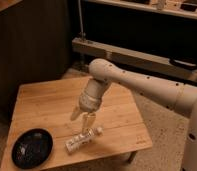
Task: Place the bottle in the ceramic bowl
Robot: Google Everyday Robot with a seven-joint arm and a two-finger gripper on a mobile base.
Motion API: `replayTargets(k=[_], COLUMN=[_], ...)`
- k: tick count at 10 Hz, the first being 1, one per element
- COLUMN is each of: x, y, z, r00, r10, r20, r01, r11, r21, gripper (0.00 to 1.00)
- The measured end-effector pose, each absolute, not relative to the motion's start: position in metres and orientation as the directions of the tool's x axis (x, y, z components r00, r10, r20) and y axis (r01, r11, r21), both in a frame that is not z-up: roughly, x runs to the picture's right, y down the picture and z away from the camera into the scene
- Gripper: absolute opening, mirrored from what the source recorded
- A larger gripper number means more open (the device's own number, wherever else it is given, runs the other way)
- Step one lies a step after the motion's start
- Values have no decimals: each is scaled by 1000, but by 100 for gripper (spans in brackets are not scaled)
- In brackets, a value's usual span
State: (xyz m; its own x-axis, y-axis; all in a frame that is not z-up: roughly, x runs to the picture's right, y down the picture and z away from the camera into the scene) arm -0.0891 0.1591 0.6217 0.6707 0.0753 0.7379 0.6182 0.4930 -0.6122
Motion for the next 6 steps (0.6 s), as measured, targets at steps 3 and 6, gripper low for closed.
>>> replayTargets(k=[3, 6], x=[-91, -80], y=[187, 204], z=[616, 631], r00=[662, 727], r10=[-24, -76], r20=[749, 683], r01=[648, 610], r11=[521, 527], r21=[-555, -591], gripper=[65, 65])
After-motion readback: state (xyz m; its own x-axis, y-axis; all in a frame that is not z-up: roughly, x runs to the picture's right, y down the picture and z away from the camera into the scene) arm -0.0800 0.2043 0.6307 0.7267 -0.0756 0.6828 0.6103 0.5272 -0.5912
